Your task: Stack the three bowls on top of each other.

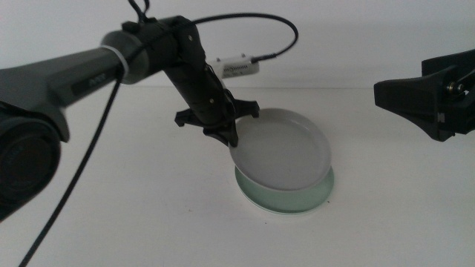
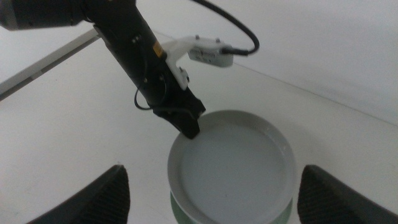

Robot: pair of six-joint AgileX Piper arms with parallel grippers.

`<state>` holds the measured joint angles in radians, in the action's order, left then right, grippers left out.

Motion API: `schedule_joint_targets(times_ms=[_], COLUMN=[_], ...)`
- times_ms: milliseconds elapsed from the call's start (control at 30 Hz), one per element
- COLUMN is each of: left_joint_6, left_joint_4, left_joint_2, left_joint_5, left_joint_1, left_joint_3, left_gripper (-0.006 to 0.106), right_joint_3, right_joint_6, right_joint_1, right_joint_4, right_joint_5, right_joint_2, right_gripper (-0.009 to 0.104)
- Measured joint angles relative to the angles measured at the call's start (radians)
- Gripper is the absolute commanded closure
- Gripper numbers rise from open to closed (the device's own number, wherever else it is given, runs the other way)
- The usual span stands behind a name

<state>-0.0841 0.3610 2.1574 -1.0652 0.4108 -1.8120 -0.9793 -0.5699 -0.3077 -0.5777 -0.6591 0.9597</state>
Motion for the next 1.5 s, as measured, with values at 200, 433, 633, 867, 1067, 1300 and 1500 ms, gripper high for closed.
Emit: schedule_joint_targets(times_ms=[200, 433, 633, 867, 1067, 1300, 1500], left_joint_6=[0.009, 0.029, 0.054, 0.062, 0.046, -0.076, -0.133], left_joint_4=[0.004, 0.005, 0.008, -0.045, -0.184, -0.334, -0.382], left_joint_2=[0.017, 0.017, 0.017, -0.056, -0.457, -1.115, -1.264], left_joint_5=[0.006, 0.015, -0.017, -0.138, 0.017, 0.478, 0.496], left_joint_1=[0.015, 0.015, 0.015, -0.038, -0.121, -0.136, -0.251], left_joint_3=[0.000, 0.000, -0.003, -0.062, 0.128, 0.748, 0.895], left_gripper=[0.101, 0.077, 0.040, 0.007, 0.007, 0.007, 0.007], right_joint_3=[0.000, 0.000, 0.000, 0.000, 0.000, 0.000, 0.000], right_joint_6=[0.000, 0.000, 0.000, 0.000, 0.000, 0.000, 0.000], right_joint_1=[0.000, 0.000, 0.000, 0.000, 0.000, 0.000, 0.000], right_joint_4=[0.000, 0.000, 0.000, 0.000, 0.000, 0.000, 0.000], right_joint_5=[0.000, 0.000, 0.000, 0.000, 0.000, 0.000, 0.000], right_joint_2=[0.000, 0.000, 0.000, 0.000, 0.000, 0.000, 0.000], right_gripper=[0.003, 0.003, 0.003, 0.003, 0.003, 0.003, 0.003])
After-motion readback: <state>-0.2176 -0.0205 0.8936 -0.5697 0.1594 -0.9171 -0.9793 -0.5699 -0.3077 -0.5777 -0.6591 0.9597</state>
